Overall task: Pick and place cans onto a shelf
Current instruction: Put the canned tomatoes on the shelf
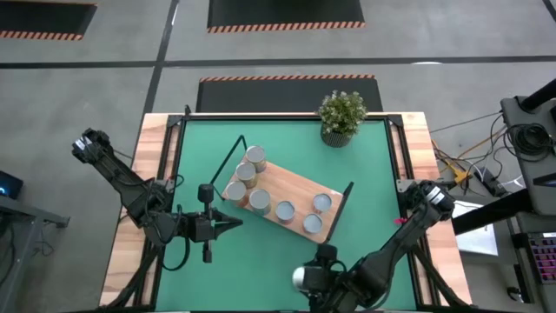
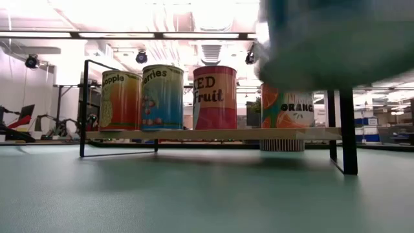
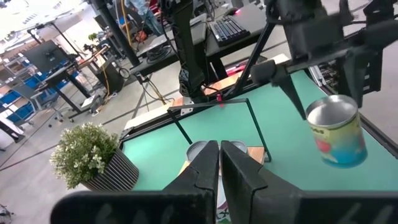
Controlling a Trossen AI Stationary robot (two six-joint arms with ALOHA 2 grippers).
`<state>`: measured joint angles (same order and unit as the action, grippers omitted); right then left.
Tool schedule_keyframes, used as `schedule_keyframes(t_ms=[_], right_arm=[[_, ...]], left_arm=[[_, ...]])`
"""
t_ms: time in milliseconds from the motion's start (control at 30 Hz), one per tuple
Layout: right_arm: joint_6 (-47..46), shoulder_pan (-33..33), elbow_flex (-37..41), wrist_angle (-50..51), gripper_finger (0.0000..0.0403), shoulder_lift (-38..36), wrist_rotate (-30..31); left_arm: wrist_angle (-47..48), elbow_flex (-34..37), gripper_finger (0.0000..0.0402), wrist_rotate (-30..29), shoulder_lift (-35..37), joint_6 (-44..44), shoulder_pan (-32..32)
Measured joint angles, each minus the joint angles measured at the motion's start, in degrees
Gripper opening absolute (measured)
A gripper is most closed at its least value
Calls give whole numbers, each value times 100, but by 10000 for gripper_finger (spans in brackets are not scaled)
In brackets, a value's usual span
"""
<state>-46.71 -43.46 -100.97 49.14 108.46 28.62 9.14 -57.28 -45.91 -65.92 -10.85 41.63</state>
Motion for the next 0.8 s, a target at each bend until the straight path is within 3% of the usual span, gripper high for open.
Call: schedule_keyframes(t_ms=[367,800], right_arm=[[1035,559,-1469,581,324,-19,282],[3227,2487,-2545,1129,324,-19,-271]], left_arm=[[-107,0,0,0,-1,-25,0],[-98,-35,0,-4,106,-92,75]])
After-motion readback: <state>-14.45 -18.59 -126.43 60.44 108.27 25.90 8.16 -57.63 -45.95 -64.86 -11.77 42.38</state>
